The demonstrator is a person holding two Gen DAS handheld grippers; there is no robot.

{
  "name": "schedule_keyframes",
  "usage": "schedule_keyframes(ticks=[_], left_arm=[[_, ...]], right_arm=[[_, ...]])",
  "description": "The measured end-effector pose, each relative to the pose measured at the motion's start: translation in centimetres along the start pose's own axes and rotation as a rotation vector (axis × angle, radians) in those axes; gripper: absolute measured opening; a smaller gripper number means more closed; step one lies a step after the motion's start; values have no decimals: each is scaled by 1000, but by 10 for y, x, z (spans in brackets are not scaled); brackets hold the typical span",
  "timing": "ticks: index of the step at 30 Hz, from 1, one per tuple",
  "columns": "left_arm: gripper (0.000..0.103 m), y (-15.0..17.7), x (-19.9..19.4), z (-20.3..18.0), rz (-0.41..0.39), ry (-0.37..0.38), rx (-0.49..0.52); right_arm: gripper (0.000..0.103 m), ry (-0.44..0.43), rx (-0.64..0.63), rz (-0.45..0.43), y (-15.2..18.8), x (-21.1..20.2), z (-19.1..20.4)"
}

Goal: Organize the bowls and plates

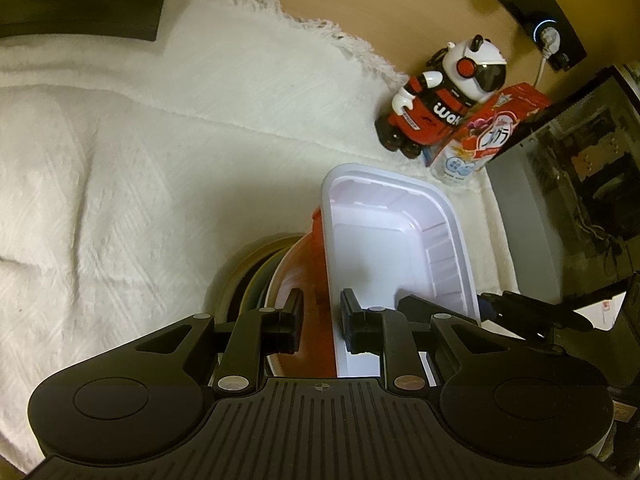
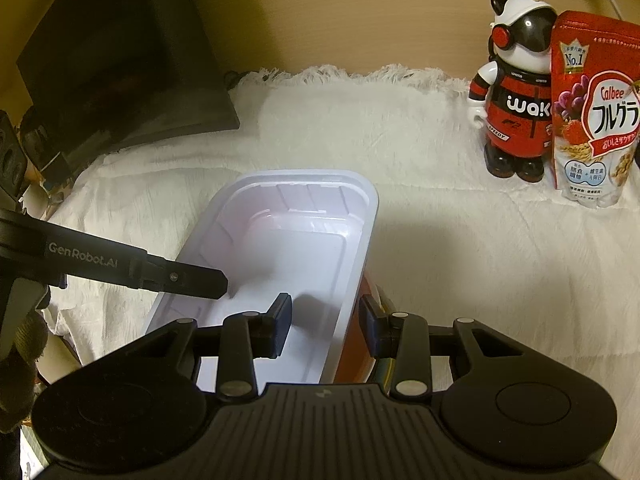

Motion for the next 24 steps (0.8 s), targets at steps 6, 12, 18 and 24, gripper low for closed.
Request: schedule_keyframes(ticks=[6, 12, 18, 24], left_arm=[[22, -1, -5, -1, -16, -13, 7], [22, -1, -7, 0, -19, -15, 14], [22, -3, -8, 0, -14, -1, 19], [22, -7, -10, 1, -12, 23, 44]], right_arm=[[37, 0, 2, -5, 0, -1, 0], [37, 2, 9, -21, -1, -6, -1], [37, 16, 25, -24, 0, -6, -1], [37, 43, 48, -35, 2, -7, 0]])
Point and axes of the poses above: each gripper's, at about its wrist camera, not at the fingertips, and x roughly the way its jaws point, z to its left, y to its underside, the point moved 7 cm from there along x, roughly the way its jaws point, and after that the axes turned 4 degrees about x, right-handed, at the moved point
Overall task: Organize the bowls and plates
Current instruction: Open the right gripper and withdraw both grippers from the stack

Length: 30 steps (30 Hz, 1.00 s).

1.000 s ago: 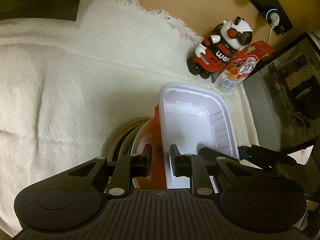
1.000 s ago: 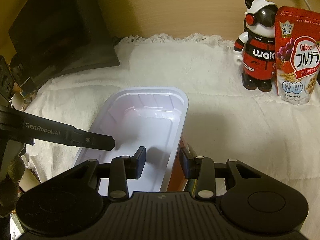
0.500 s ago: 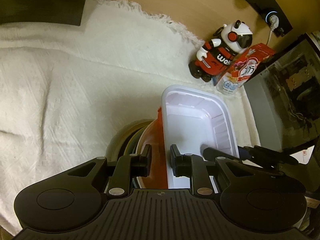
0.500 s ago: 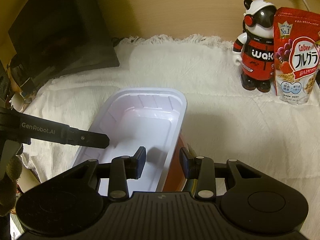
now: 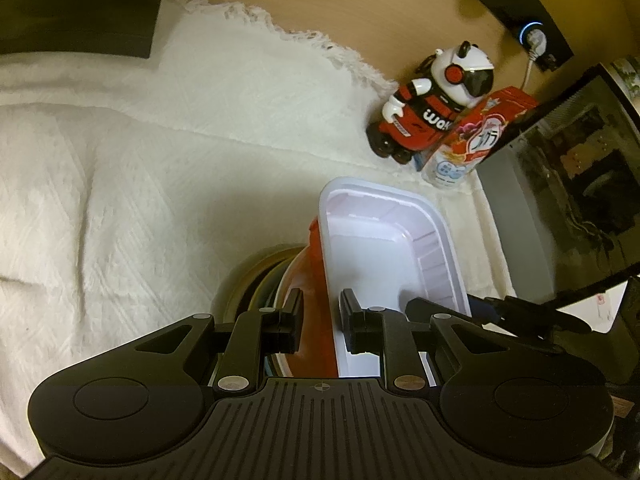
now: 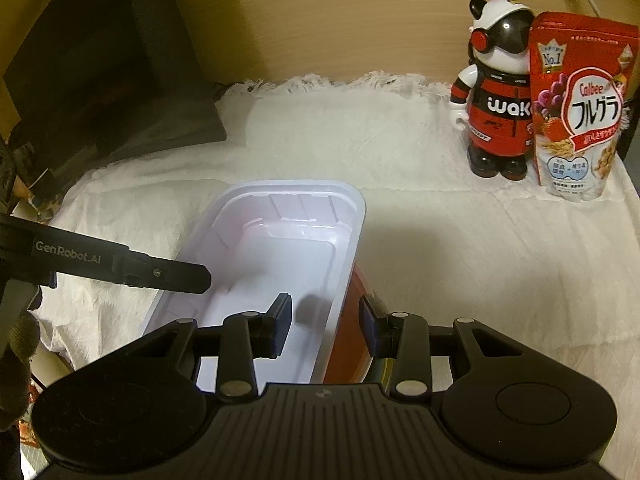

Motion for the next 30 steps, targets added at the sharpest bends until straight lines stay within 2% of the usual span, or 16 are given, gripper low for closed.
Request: schedule_keyframes(ticks=[5, 11, 22, 26, 30], left_arm=[[22, -2, 0, -1, 16, 24, 36], [22, -5, -10, -5, -3, 7, 102], [22, -8, -37, -14, -145, 68, 251], [22, 0, -50, -11, -193, 81, 197], [22, 14, -73, -7, -291, 44, 108]], right_arm=[[37, 29, 15, -7, 1, -1, 3], [37, 75, 33, -52, 2, -13, 7], [37, 183, 157, -168, 15, -43, 17], [37, 177, 145, -178, 22, -54, 21], [37, 140, 98, -195, 26, -69, 20]])
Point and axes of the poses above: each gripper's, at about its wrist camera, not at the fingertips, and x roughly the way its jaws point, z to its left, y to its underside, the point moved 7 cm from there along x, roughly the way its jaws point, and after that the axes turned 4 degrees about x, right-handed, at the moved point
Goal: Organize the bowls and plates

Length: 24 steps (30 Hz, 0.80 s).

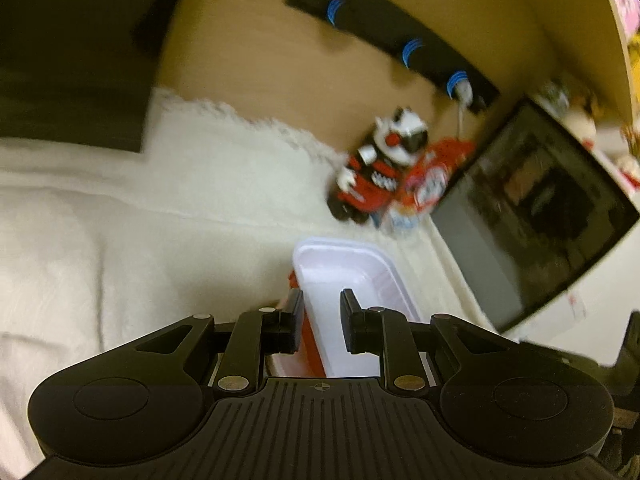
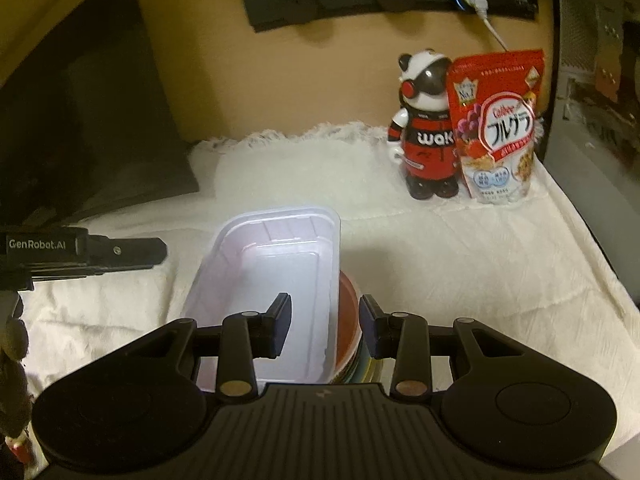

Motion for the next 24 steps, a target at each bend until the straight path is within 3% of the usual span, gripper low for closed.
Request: schedule_keyframes(ticks=[3, 5, 7, 10, 12, 18, 21, 24], left_arm=[[21, 12, -22, -2, -79, -60, -86], [21, 27, -34, -8, -104, -48, -161], [21, 44, -41, -19, -114, -77, -144], [20, 78, -51, -39, -178, -216, -45], [19, 106, -56, -54, -229, -262, 10], [17, 177, -53, -98, -211, -236, 71], [17, 198, -49, -103, -177, -288, 57], [16, 210, -47, -106, -123, -308, 46]], right_arm=[[37, -32, -18, -30, 0, -15, -9], [40, -34, -42, -64, 5, -30, -14], [55, -57, -55, -96, 16, -45, -21], [57, -100, -73, -111, 45, -60, -28], [57, -92, -112, -111, 68, -64, -29], [58, -71, -151, -113, 135, -75, -37], [58, -72, -146, -29, 158, -68, -39], [58, -89, -161, -26, 165, -76, -37]])
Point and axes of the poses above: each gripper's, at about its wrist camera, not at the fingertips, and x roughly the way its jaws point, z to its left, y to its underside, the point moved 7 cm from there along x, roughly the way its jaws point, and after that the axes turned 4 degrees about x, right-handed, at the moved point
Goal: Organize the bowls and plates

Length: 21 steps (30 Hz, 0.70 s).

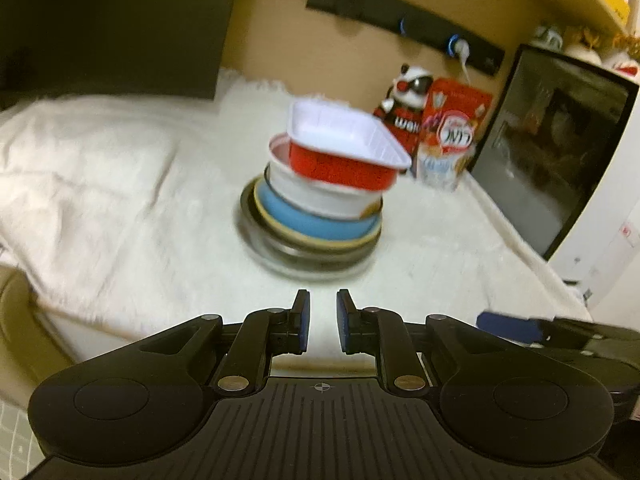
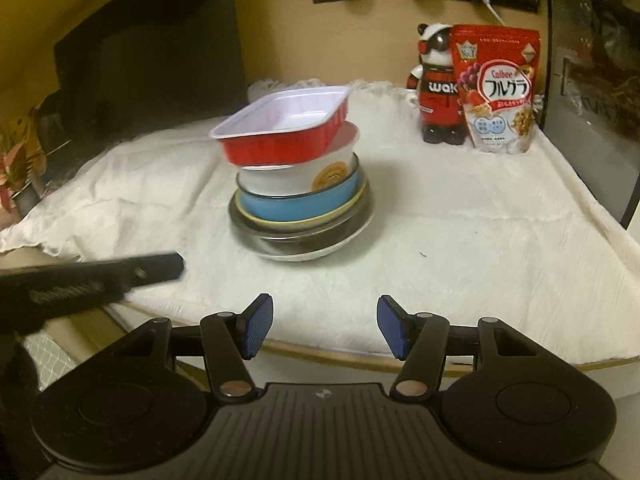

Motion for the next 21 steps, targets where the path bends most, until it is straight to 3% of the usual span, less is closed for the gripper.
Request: schedule_keyframes(ticks=[2, 6, 21], left_arm=[[16, 4, -4, -8, 0, 4, 38], [16, 11, -24, -12, -53, -105, 112], [16, 14, -24, -24, -15, -52, 119]], right_arm=[[58, 11, 0, -15, 2, -7, 1], [59, 3, 22, -13, 4, -10, 2], [59, -6, 44, -50, 2, -21, 2]])
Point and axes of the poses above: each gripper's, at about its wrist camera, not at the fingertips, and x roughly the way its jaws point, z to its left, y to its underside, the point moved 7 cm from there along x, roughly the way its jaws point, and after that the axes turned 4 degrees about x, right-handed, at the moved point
